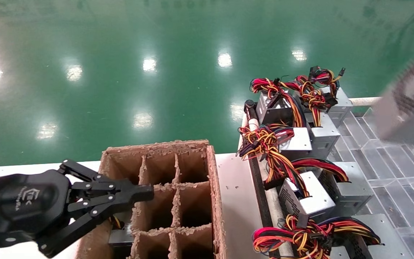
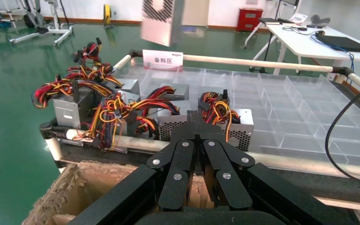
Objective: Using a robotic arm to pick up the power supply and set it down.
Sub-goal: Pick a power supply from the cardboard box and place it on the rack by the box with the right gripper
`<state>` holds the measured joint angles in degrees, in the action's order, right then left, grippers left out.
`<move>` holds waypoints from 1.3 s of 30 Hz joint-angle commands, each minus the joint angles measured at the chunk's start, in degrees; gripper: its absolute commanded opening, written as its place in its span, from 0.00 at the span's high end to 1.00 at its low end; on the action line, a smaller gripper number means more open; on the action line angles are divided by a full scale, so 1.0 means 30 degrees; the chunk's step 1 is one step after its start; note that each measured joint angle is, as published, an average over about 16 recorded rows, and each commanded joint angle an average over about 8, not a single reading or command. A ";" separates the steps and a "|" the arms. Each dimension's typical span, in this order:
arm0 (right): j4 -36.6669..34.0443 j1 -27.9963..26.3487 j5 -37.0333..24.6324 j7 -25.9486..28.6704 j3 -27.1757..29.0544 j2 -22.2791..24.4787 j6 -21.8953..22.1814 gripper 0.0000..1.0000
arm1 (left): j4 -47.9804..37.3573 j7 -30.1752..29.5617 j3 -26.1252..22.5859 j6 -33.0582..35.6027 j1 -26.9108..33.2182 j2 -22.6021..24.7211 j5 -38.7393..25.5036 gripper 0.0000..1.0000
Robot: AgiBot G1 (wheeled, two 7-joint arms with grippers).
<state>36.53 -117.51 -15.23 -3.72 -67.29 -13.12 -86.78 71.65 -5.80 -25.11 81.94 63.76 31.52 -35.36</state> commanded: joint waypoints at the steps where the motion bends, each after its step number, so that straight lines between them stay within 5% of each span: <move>1: 0.0343 -0.0057 -0.0550 0.0074 -0.0115 0.1019 0.0287 1.00 | 0.0000 0.0000 0.0000 0.0000 0.0000 0.0000 0.0000 1.00; 8: -0.0593 0.2001 0.0304 -0.0730 -0.1054 0.1556 0.0803 1.00 | 0.0000 0.0000 0.0000 0.0000 0.0000 0.0000 0.0000 1.00; 18: -0.3565 0.5117 0.3430 -0.2876 -0.1585 0.0014 0.0316 1.00 | 0.0000 0.0000 -0.0001 0.0000 0.0000 0.0000 0.0000 1.00; 39: -0.8369 0.6741 0.3791 -0.4122 -0.1927 -0.4154 -0.0268 1.00 | 0.0000 0.0001 -0.0001 0.0000 0.0000 0.0000 0.0001 1.00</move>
<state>11.30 -97.37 -3.87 -16.11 -73.06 -25.68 -87.25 71.65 -5.80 -25.12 81.94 63.76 31.52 -35.36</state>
